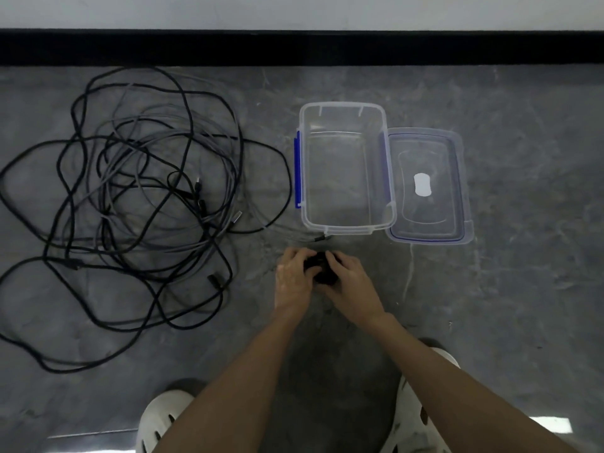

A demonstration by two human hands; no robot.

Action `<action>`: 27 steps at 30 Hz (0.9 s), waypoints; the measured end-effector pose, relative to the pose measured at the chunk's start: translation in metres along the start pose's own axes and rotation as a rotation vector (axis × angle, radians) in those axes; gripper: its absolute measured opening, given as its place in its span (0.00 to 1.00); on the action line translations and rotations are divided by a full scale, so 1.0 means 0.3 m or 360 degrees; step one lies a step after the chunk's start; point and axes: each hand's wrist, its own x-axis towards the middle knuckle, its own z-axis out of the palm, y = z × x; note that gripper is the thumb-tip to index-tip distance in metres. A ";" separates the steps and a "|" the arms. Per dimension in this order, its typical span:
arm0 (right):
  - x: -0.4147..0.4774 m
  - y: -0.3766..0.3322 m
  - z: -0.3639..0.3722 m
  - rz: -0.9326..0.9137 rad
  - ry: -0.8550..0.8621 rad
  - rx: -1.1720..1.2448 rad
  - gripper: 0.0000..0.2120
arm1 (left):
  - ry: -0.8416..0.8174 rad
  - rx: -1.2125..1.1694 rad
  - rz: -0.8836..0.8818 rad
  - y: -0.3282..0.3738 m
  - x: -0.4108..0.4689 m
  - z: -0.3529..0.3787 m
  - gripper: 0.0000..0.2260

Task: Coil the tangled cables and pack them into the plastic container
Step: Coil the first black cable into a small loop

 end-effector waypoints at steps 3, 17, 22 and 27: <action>0.005 0.011 0.002 0.0082 -0.0036 -0.0011 0.31 | -0.0059 0.0054 0.0052 -0.016 0.004 0.000 0.13; 0.043 0.038 0.049 0.0106 0.0035 -0.0151 0.33 | -0.0230 0.1021 0.0224 -0.064 -0.009 0.032 0.23; 0.063 0.037 0.041 0.0037 0.0030 -0.0332 0.32 | -0.0171 0.0959 0.0165 -0.056 -0.006 0.043 0.24; 0.037 0.009 0.043 0.0071 0.0049 -0.0157 0.32 | -0.0219 0.0835 0.0154 -0.054 -0.004 0.015 0.24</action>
